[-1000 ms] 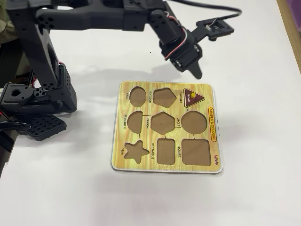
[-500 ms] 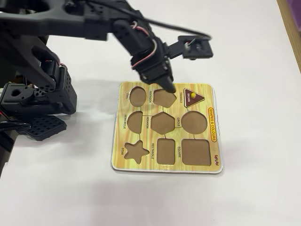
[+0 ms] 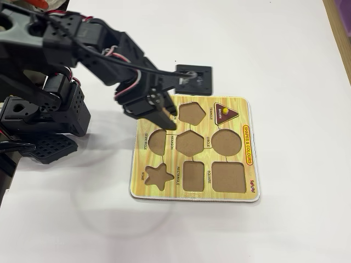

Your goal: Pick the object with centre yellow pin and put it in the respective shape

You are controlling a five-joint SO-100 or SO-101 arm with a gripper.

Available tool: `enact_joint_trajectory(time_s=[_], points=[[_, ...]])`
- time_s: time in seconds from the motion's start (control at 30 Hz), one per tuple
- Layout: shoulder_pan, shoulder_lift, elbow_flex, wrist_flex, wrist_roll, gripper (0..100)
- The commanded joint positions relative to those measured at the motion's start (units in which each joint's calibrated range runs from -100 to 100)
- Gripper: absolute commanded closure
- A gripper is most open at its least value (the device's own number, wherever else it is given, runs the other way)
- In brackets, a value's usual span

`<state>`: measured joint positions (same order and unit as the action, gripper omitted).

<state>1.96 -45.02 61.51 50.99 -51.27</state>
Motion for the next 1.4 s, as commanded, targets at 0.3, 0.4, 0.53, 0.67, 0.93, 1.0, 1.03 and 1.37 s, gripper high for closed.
enact_joint_trajectory(time_s=[0.3,0.4,0.53,0.67,0.93,1.0,1.03,1.37], points=[[1.1,-18.3,17.9,-0.6,-8.3,89],[1.1,-23.3,22.7,-0.6,-9.6,89],[1.2,-29.5,28.2,-0.6,-9.8,89],[1.2,-36.1,33.4,-0.6,-9.9,89],[1.2,-43.3,37.5,4.2,-9.7,89],[1.2,-43.8,37.5,7.0,-9.8,89],[1.2,-43.8,37.5,8.7,-9.8,89],[1.2,-43.9,37.5,18.3,-9.7,89]])
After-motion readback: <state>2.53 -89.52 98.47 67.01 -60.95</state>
